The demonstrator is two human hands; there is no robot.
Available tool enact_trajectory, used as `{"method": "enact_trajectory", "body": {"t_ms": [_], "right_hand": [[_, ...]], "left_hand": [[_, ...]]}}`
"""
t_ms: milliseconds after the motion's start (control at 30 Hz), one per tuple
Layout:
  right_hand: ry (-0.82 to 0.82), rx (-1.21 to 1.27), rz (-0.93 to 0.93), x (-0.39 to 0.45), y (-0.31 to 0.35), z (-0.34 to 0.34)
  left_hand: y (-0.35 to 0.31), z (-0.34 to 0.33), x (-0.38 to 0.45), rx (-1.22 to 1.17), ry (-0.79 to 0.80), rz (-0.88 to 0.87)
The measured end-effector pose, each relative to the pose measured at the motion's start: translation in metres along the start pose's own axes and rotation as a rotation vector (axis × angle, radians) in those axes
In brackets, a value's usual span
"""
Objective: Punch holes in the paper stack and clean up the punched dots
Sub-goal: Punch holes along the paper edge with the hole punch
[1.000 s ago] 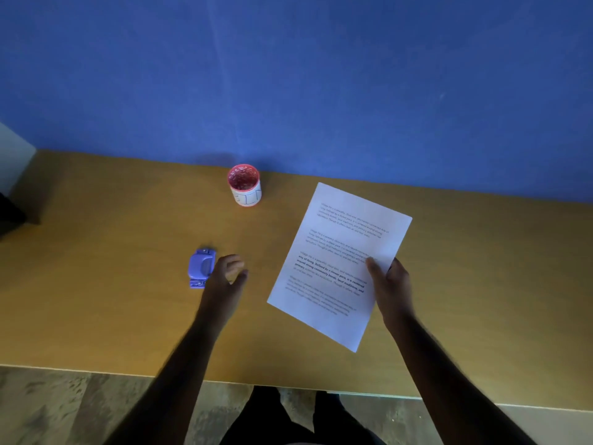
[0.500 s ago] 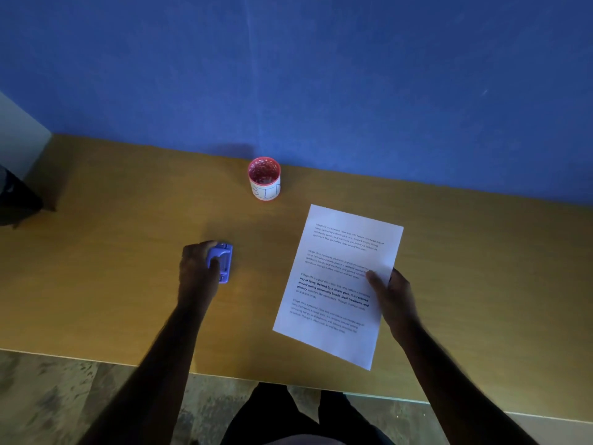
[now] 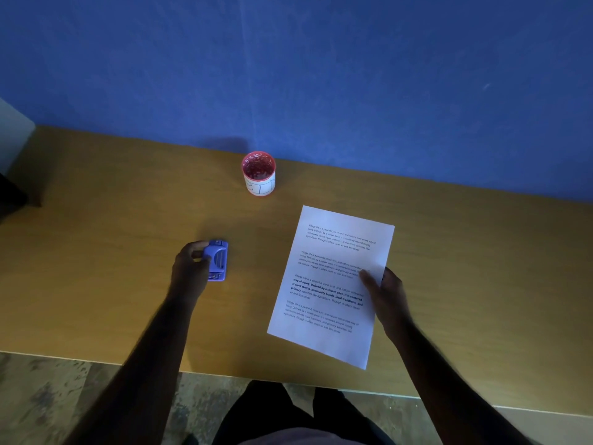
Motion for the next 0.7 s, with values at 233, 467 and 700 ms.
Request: {"method": "enact_trajectory", "body": {"t_ms": [233,467,700], "right_hand": [[-0.005,-0.008,0.000,0.004,-0.004,0.011],[-0.004,-0.003,-0.013,0.012,-0.014,0.029],[0.003,0.008,-0.027,0.018,-0.024,0.049]], "left_hand": [[-0.021,-0.022,-0.007,-0.033,0.038,-0.016],[-0.047,-0.055,-0.018,-0.058,0.092,-0.062],[-0.067,-0.084,-0.031,-0.083,0.113,-0.094]]}}
Point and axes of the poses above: each hand's wrist, its own x-axis towards the middle knuckle, its own z-axis out of the back of the hand, y = z × x, the point moved 9 cm from there along x, towards the middle knuckle, and after that the axes turned 14 degrees about -z, right-handed, at the moved point
